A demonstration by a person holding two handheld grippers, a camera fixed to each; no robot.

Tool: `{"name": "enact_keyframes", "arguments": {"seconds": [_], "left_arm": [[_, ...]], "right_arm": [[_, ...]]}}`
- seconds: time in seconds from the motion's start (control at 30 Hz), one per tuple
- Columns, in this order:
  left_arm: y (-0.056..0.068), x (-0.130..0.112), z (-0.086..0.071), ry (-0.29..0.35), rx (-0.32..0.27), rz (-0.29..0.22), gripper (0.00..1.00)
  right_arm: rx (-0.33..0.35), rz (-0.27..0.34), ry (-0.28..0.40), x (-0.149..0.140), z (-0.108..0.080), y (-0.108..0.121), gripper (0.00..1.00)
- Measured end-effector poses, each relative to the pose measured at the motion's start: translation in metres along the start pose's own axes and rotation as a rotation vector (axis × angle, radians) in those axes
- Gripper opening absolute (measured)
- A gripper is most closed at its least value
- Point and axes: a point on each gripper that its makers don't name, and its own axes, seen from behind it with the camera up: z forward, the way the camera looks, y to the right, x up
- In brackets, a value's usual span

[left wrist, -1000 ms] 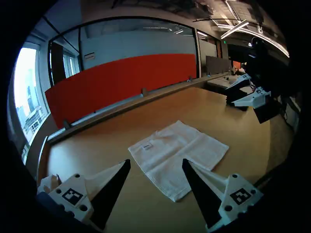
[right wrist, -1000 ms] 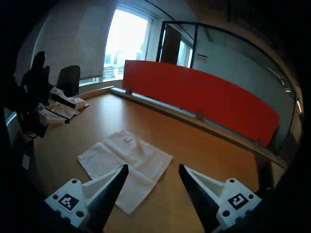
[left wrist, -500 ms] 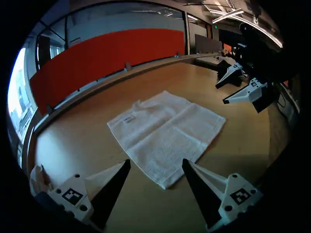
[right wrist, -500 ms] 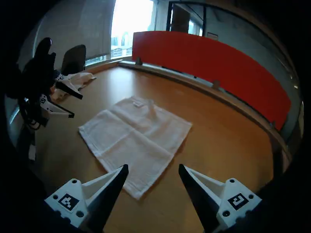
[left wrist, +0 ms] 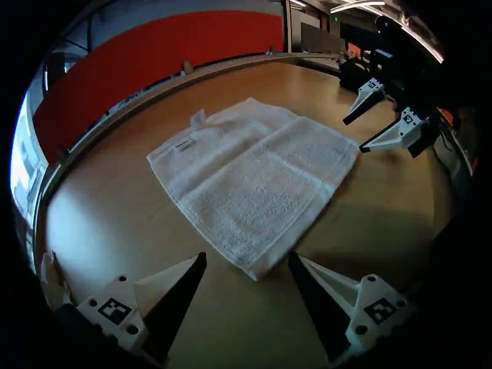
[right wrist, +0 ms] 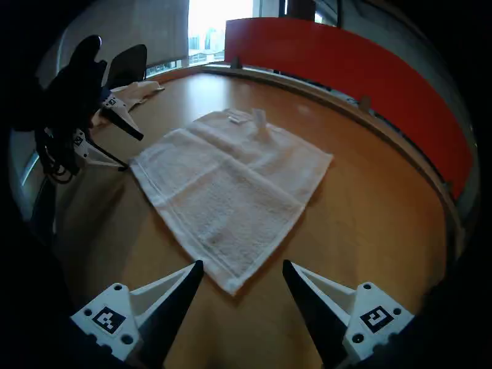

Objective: Fold towel

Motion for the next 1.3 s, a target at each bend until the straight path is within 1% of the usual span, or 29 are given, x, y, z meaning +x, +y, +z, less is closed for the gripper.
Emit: {"name": "enact_keyframes", "arguments": {"seconds": [0.23, 0.37, 0.47, 0.6, 0.77, 0.9, 1.03, 1.1, 1.17, 1.23, 1.3], "left_arm": [[0.008, -0.006, 0.003, -0.034, -0.030, -0.020, 0.99], [0.011, -0.010, 0.003, -0.059, -0.043, -0.031, 0.98], [0.012, -0.011, 0.005, -0.067, -0.049, -0.044, 0.98], [0.012, -0.011, 0.005, -0.074, -0.044, -0.042, 0.99], [0.013, -0.011, 0.005, -0.085, -0.040, -0.051, 0.98], [0.013, -0.011, 0.004, -0.087, -0.038, -0.054, 0.97], [0.013, -0.011, 0.004, -0.095, -0.034, -0.060, 0.93], [0.013, -0.011, 0.005, -0.098, -0.031, -0.065, 0.86], [0.011, -0.011, 0.005, -0.100, -0.026, -0.072, 0.77], [0.010, -0.010, 0.005, -0.101, -0.019, -0.080, 0.66], [0.008, -0.010, 0.005, -0.103, -0.011, -0.089, 0.48]], "right_arm": [[0.018, -0.003, -0.024, -0.008, 0.008, 0.000, 1.00], [0.041, -0.004, -0.049, -0.013, 0.009, -0.004, 0.92], [0.046, -0.002, -0.049, -0.014, 0.008, -0.005, 0.89], [0.051, -0.001, -0.045, -0.013, 0.009, -0.005, 0.85], [0.055, -0.007, -0.048, -0.012, 0.009, -0.007, 0.75], [0.064, -0.017, -0.048, -0.012, 0.009, -0.011, 0.62], [0.064, -0.013, -0.047, -0.012, 0.008, -0.013, 0.51], [0.062, -0.010, -0.047, -0.012, 0.008, -0.012, 0.48], [0.061, -0.009, -0.046, -0.012, 0.009, -0.012, 0.42], [0.059, -0.006, -0.047, -0.012, 0.009, -0.011, 0.36], [0.056, -0.002, -0.048, -0.012, 0.009, -0.011, 0.31]]}}
